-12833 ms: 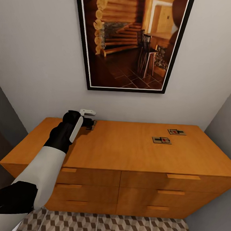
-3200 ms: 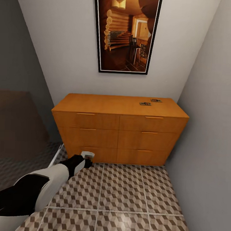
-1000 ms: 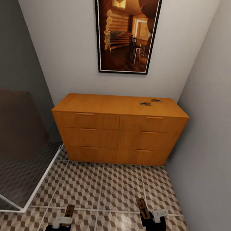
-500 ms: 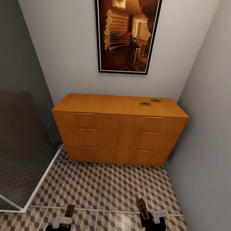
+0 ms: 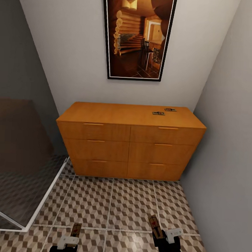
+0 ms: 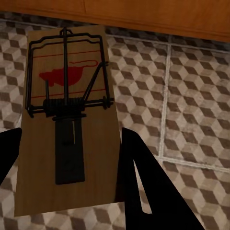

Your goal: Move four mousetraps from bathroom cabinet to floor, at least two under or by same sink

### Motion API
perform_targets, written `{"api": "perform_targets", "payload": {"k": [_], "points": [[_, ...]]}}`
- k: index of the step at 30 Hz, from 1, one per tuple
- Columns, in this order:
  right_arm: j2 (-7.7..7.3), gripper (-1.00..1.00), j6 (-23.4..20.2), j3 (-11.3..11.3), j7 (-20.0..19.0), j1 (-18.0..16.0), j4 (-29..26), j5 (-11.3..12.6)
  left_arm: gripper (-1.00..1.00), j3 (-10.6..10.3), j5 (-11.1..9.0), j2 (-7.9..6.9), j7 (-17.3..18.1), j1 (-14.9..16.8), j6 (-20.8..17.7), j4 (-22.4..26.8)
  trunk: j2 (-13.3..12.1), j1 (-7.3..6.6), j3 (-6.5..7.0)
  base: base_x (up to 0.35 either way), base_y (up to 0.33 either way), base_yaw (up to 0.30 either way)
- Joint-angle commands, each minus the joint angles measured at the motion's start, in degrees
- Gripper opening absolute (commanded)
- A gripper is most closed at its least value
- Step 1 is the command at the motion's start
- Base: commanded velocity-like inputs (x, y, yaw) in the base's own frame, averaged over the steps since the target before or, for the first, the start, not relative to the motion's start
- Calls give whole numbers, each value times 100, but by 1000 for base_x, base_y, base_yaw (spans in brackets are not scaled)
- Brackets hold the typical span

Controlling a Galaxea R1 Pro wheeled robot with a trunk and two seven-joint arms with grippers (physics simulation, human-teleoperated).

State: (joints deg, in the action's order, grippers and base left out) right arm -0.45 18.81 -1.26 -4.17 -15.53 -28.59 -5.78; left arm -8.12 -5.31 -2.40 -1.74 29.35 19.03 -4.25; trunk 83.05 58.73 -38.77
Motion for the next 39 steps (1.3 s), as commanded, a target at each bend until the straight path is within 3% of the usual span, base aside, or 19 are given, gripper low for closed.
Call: {"api": "perform_targets", "payload": {"k": [1, 13, 17, 21, 24, 29, 33, 39], "points": [[-1, -100, 17, -9, 22, -3, 8, -35, -100, -49, -47, 3, -12, 9, 39, -23, 3, 0, -5, 0, 0, 0], [-13, -100, 18, -6, 22, -3, 12, -37, -100, -49, -41, 106, -4, 9, 40, -20, 3, 0, -5, 0, 0, 0], [-23, -100, 18, -2, 22, -3, 12, -36, -100, -49, -27, 275, -1, 9, 39, -14, 3, 0, -5, 0, 0, 0], [-30, -100, 20, -3, 22, -3, 12, -37, -100, -43, -30, 350, -25, 9, 41, 7, 3, 0, -5, 0, 0, 0], [-33, -100, 18, -3, 22, -3, 12, -37, -100, -33, -37, 289, -19, 4, 63, 14, 3, 0, -5, 0, 0, 0], [-34, -100, 18, 0, 23, -3, 12, -37, -100, -32, -46, -53, -3, 1, 123, 4, 3, 0, -5, 0, 0, 0], [-34, -100, 18, -4, 25, -3, 41, -37, -100, -32, -53, -114, -17, 0, 197, 3, 3, 0, -5, 0, 0, 0], [-27, -100, 22, -5, 22, -3, 118, -37, -100, -21, -52, -57, -40, 0, 218, 44, 3, 0, -5, 0, 0, 0]]}}
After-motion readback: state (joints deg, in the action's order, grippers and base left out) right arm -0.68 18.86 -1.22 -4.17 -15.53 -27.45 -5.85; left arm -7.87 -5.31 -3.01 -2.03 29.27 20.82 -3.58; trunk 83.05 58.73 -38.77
